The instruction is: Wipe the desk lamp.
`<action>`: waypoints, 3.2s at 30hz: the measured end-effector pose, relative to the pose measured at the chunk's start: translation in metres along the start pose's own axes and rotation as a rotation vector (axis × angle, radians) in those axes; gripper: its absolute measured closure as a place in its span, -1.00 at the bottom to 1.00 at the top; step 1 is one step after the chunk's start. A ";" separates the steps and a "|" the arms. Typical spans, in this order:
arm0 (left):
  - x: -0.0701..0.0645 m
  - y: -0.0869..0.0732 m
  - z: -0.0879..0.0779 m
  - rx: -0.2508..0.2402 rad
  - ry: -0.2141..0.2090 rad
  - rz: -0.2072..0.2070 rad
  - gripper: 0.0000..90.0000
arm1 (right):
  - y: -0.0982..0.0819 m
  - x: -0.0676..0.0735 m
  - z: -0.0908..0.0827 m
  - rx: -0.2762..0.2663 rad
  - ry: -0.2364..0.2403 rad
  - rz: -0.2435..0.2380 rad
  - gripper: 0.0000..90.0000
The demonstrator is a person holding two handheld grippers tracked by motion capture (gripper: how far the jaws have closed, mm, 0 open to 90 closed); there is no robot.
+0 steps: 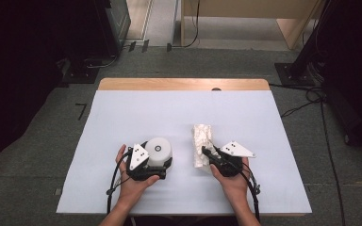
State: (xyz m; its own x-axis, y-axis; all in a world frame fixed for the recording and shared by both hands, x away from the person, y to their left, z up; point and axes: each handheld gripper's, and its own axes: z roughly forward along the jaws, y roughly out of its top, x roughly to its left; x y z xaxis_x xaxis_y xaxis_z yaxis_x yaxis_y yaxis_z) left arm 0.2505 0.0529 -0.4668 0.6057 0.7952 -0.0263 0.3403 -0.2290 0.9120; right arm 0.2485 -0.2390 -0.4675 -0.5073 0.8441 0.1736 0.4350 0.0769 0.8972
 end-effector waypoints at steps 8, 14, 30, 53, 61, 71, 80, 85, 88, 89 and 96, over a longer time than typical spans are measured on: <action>-0.016 -0.004 0.001 0.005 0.110 -0.012 -0.81 | -0.001 -0.010 -0.002 0.015 -0.061 -0.004 0.61; 0.001 0.000 -0.002 -0.001 0.053 -0.036 -0.81 | -0.010 -0.029 0.005 0.101 -0.122 0.034 0.25; 0.020 0.013 -0.011 -0.030 -0.015 -0.030 -0.81 | 0.009 -0.026 -0.016 -0.031 -0.171 -0.073 -0.42; 0.020 0.021 -0.017 -0.074 -0.238 -0.007 -0.81 | -0.019 -0.046 0.019 0.245 -0.180 -0.046 0.49; 0.026 0.022 -0.017 -0.095 -0.271 -0.064 -0.81 | -0.004 -0.006 0.009 0.105 0.034 -0.075 0.67; 0.017 0.020 -0.013 -0.072 -0.298 -0.044 -0.81 | 0.007 0.054 0.010 0.020 0.244 -0.114 0.67; 0.002 0.016 -0.003 0.000 -0.305 0.045 -0.81 | 0.022 0.056 -0.008 -0.070 0.241 -0.133 0.66; 0.004 0.018 -0.006 -0.013 -0.308 0.040 -0.81 | 0.024 0.056 -0.010 -0.074 0.255 -0.146 0.66; 0.009 0.022 -0.011 -0.043 -0.310 0.013 -0.81 | 0.016 0.054 -0.002 -0.037 0.259 -0.133 0.66; 0.011 0.023 -0.013 -0.051 -0.306 0.010 -0.81 | 0.013 0.054 0.002 -0.022 0.262 -0.129 0.66; 0.024 0.023 -0.017 -0.082 -0.303 -0.048 -0.81 | 0.004 0.057 0.013 0.029 0.284 -0.116 0.65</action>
State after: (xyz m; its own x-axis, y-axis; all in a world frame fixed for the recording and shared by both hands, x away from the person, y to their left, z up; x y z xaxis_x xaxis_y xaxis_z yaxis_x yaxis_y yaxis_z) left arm 0.2610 0.0758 -0.4394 0.7817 0.5973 -0.1794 0.3216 -0.1396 0.9365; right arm 0.2309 -0.1840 -0.4589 -0.7408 0.6469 0.1807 0.3806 0.1826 0.9065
